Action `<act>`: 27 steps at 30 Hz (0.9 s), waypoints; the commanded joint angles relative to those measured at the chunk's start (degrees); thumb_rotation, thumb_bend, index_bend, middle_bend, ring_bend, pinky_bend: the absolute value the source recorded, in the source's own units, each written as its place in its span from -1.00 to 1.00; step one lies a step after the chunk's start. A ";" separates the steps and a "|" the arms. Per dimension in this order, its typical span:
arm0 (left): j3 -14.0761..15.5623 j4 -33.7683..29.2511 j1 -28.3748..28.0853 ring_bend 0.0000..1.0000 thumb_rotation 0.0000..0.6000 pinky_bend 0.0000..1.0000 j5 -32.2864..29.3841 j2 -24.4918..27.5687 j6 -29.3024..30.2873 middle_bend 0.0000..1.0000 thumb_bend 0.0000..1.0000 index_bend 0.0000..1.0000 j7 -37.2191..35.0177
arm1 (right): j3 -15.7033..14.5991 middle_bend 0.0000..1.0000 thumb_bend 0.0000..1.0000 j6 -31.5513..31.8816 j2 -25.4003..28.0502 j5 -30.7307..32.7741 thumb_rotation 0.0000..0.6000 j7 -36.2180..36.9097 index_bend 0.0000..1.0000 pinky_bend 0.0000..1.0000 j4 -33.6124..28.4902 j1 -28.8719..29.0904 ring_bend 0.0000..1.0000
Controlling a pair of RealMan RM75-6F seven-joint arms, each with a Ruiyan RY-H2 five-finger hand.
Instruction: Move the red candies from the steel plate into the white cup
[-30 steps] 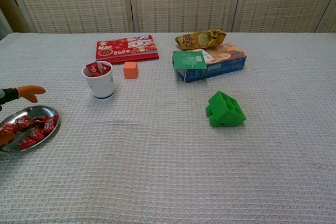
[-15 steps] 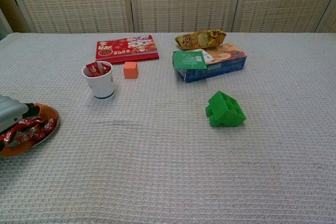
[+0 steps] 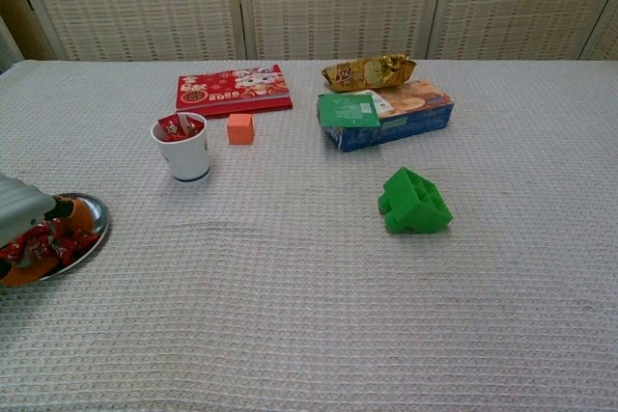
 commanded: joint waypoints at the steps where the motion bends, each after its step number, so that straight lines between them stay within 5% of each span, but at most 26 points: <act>1: -0.23 0.22 -0.05 0.54 1.00 1.00 0.12 -0.14 -0.20 -0.05 -0.26 -0.23 -0.30 | 0.04 -1.00 -0.75 -0.02 0.01 0.09 1.00 -0.07 -1.00 -1.00 -0.05 0.00 -1.00; 27: -2.63 1.41 0.16 0.60 1.00 1.00 2.86 0.14 1.63 0.45 -0.17 0.38 -4.45 | 0.30 -1.00 -0.75 -0.52 -0.05 0.86 1.00 -0.43 -1.00 -1.00 -0.21 0.12 -1.00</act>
